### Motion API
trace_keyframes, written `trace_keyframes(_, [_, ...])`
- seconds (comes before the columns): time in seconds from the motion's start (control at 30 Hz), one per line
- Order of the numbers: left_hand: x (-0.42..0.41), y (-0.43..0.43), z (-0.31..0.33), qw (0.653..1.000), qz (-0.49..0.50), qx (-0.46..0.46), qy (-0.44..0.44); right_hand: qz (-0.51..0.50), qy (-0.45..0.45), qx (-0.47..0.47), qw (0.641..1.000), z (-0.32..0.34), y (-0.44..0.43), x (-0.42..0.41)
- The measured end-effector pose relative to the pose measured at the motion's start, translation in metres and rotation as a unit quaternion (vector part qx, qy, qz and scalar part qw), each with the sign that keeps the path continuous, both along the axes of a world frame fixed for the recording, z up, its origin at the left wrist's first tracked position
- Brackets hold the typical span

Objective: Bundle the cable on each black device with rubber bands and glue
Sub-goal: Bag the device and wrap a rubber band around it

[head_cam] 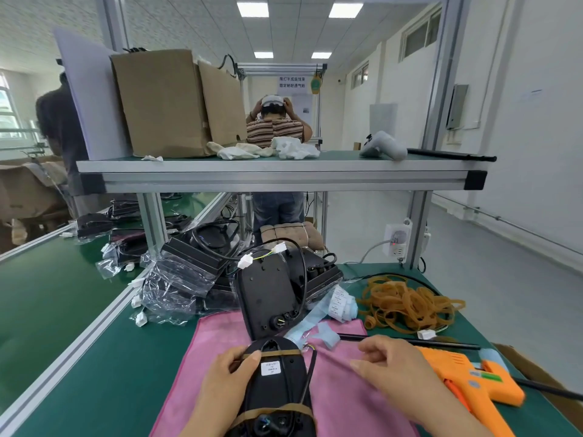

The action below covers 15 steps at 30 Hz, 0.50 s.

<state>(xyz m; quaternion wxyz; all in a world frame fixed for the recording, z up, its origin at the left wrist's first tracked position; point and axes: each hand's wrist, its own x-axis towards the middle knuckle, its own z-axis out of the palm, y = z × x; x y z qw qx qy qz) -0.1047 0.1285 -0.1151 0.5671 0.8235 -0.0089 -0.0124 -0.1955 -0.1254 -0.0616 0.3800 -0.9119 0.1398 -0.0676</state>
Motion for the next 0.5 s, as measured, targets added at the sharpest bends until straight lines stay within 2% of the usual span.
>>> trace_keyframes(0.1, [0.000, 0.002, -0.003, 1.000, -0.001, -0.023, 0.006, -0.010, -0.006, -0.032, 0.999, 0.003, -0.002, -0.006])
trace_keyframes(0.23, [0.001, 0.003, -0.006, 0.999, 0.003, -0.034, 0.010, -0.050, 0.020, -0.126, 0.991, 0.016, -0.016, -0.029])
trace_keyframes(0.37, [0.002, 0.003, -0.009, 0.999, 0.013, -0.039, 0.003, -0.108, 0.115, -0.197, 0.968, 0.031, -0.048, -0.062])
trace_keyframes(0.5, [0.005, 0.003, -0.014, 0.999, 0.010, -0.039, 0.006, -0.117, 0.191, -0.230, 0.947, 0.039, -0.069, -0.092])
